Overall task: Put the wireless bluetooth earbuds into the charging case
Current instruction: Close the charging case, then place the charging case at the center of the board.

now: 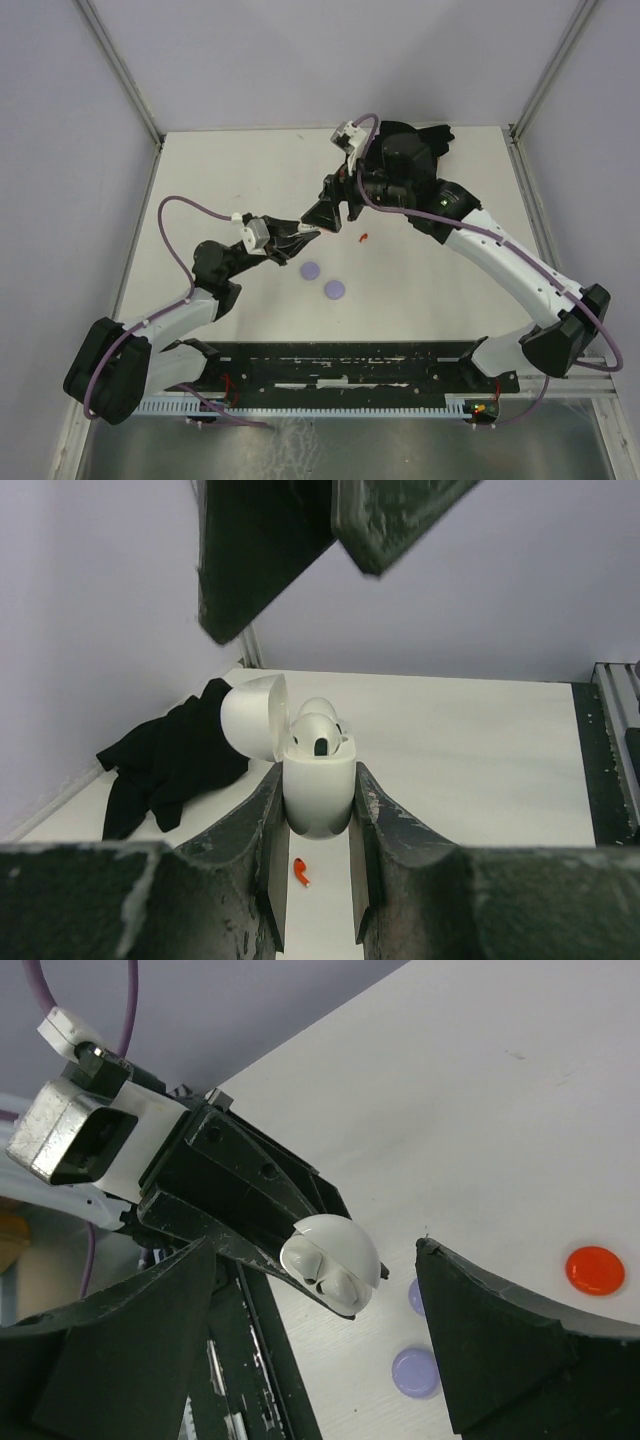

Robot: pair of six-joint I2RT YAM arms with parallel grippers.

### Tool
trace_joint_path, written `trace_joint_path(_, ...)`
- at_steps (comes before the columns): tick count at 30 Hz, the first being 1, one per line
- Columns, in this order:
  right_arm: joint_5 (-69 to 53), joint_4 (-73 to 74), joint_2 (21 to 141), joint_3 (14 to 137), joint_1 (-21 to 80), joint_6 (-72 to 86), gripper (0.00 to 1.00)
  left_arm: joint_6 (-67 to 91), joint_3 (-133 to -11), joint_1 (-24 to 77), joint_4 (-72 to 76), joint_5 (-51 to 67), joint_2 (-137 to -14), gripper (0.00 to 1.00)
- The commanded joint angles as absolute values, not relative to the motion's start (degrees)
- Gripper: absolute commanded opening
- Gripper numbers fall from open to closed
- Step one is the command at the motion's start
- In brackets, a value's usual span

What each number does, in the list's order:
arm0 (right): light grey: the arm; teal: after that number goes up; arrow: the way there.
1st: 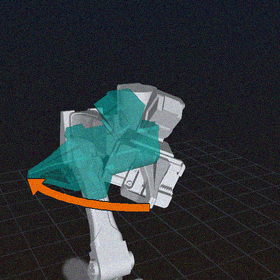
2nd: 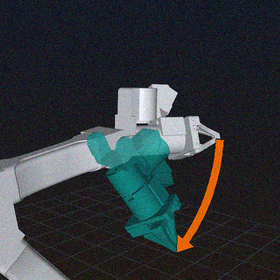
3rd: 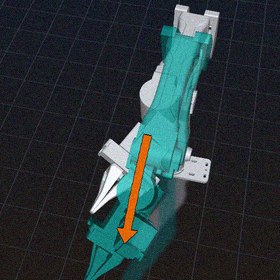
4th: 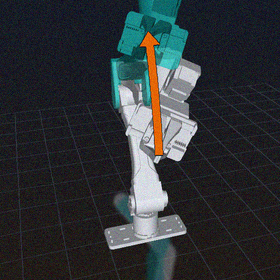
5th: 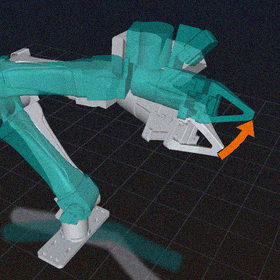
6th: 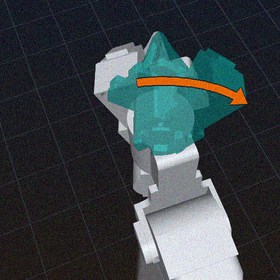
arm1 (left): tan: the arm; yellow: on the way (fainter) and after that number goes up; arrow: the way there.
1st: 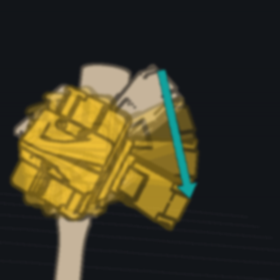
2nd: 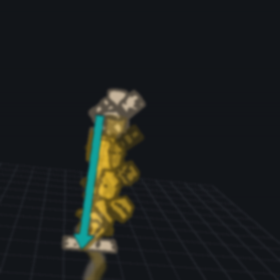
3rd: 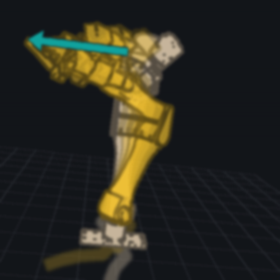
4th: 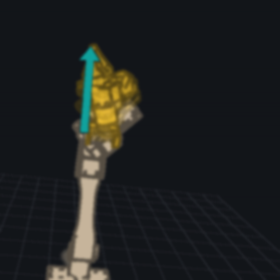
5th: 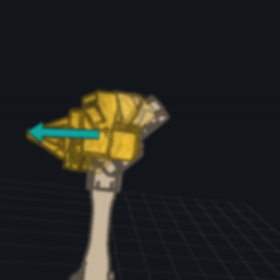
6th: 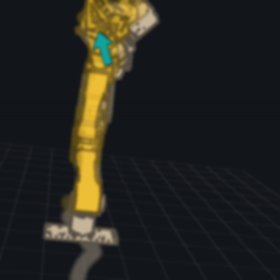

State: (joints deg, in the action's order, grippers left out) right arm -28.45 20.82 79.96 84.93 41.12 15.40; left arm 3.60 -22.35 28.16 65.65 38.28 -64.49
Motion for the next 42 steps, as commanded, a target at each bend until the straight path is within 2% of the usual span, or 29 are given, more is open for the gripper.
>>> trace_joint_path(1,-37.2,21.5,83.2,87.7,40.8,13.5,0.9,5.1,-24.7,28.5,66.6,41.1,-64.0,0.03)
trace_joint_path(9,-44.0,23.0,86.8,89.1,40.8,12.2,0.91,5.1,-25.4,28.6,64.7,39.5,-64.2,0.03)
trace_joint_path(19,-43.6,25.0,82.2,86.7,40.3,8.2,0.92,4.8,-27.3,28.6,59.2,37.4,-65.2,0.03)
trace_joint_path(25,-40.1,25.5,79.2,83.8,39.7,6.7,0.91,4.8,-27.8,28.5,57.1,36.6,-65.5,0.03)
trace_joint_path(29,-32.4,26.9,76.9,82.0,39.5,6.6,0.92,7.5,-28.3,28.6,54.1,34.8,-65.5,0.03)
trace_joint_path(32,-25.2,28.0,74.9,79.7,39.4,6.6,0.93,13.0,-30.5,28.5,46.3,32.5,-64.5,0.03)
trace_joint_path(36,-16.2,28.2,71.6,74.7,39.4,8.1,0.93,19.5,-34.5,28.5,25.7,26.5,-62.2,0.04)
trace_joint_path(42,-7.6,27.5,67.8,66.6,39.4,10.1,0.93,28.1,-37.3,28.5,2.9,23.1,-60.6,0.14)
